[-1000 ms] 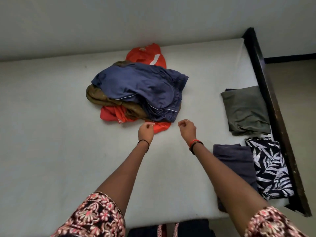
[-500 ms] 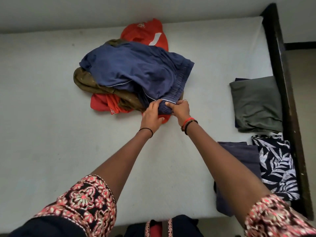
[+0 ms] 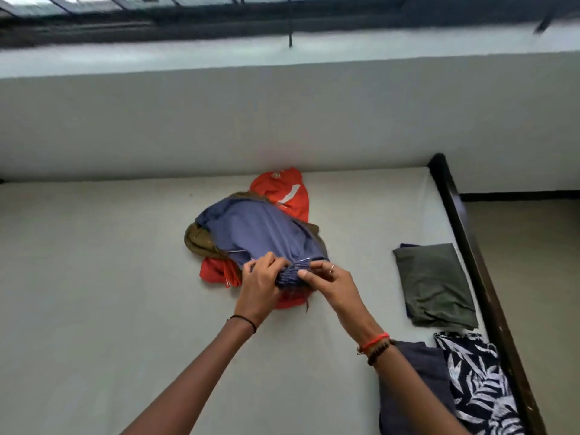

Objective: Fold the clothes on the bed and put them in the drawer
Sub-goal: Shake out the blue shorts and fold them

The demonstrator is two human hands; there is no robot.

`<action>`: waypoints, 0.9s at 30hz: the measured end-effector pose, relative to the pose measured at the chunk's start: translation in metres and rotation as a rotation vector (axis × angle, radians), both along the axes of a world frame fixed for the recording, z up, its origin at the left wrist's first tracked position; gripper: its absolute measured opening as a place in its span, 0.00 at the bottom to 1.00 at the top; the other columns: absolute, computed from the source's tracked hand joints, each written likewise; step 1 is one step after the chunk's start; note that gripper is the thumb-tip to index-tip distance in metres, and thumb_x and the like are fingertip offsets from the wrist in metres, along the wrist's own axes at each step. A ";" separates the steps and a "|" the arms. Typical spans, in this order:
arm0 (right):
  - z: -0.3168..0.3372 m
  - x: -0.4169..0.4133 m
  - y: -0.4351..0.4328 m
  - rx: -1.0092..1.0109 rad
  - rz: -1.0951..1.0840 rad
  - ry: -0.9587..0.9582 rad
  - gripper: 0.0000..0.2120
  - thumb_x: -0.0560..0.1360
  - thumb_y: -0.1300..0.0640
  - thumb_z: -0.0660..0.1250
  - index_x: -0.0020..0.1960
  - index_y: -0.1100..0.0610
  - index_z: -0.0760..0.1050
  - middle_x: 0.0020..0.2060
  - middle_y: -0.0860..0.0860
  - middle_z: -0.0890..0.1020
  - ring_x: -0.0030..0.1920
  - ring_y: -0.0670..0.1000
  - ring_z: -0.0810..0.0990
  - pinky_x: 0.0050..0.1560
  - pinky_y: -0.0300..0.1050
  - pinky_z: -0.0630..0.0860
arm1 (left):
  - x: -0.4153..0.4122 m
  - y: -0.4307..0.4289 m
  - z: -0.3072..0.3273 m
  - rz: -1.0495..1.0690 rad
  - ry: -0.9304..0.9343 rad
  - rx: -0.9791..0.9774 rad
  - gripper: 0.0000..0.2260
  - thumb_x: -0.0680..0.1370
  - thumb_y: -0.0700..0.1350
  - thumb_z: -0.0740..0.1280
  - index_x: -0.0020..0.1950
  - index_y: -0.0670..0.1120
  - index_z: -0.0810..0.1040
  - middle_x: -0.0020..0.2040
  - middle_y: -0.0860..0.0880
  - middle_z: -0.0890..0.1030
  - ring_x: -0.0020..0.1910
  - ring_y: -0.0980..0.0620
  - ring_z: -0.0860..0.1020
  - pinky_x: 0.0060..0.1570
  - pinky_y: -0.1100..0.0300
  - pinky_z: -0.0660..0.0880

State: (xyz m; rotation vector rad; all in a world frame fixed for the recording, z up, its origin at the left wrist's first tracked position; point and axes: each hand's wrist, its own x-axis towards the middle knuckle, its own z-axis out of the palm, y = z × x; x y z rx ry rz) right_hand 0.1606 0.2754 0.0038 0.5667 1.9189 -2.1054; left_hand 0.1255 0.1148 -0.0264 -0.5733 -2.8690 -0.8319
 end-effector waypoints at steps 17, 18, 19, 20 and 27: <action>0.328 -0.059 0.036 0.213 0.195 0.745 0.23 0.70 0.66 0.73 0.62 0.57 0.70 0.52 0.52 0.80 0.50 0.44 0.81 0.52 0.38 0.77 | -0.080 0.001 0.414 -0.116 0.403 0.025 0.10 0.73 0.48 0.66 0.49 0.44 0.79 0.43 0.47 0.82 0.41 0.45 0.80 0.43 0.54 0.74; 0.336 -0.058 0.037 0.188 0.195 0.730 0.24 0.70 0.65 0.74 0.62 0.56 0.70 0.52 0.52 0.81 0.50 0.45 0.82 0.52 0.39 0.78 | -0.080 0.004 0.430 -0.118 0.414 0.052 0.08 0.73 0.45 0.68 0.50 0.44 0.79 0.43 0.47 0.82 0.41 0.45 0.80 0.42 0.54 0.74; 0.343 -0.057 0.039 0.194 0.201 0.719 0.24 0.69 0.63 0.75 0.61 0.54 0.70 0.52 0.52 0.81 0.51 0.46 0.82 0.52 0.41 0.79 | -0.080 0.007 0.447 -0.119 0.424 0.078 0.08 0.73 0.45 0.70 0.51 0.45 0.79 0.43 0.47 0.82 0.41 0.46 0.80 0.42 0.55 0.74; 0.346 -0.056 0.041 0.220 0.200 0.720 0.22 0.69 0.60 0.75 0.59 0.52 0.71 0.51 0.51 0.82 0.51 0.48 0.83 0.53 0.44 0.79 | -0.081 0.009 0.462 -0.127 0.426 0.104 0.09 0.73 0.46 0.71 0.51 0.46 0.78 0.43 0.48 0.82 0.41 0.47 0.80 0.42 0.56 0.74; 0.413 -0.043 0.070 0.342 0.026 0.871 0.05 0.73 0.63 0.70 0.48 0.57 0.80 0.37 0.50 0.82 0.39 0.45 0.79 0.47 0.46 0.77 | -0.082 0.017 0.561 -0.377 0.523 0.069 0.13 0.72 0.48 0.73 0.49 0.41 0.77 0.41 0.52 0.76 0.39 0.53 0.75 0.41 0.60 0.72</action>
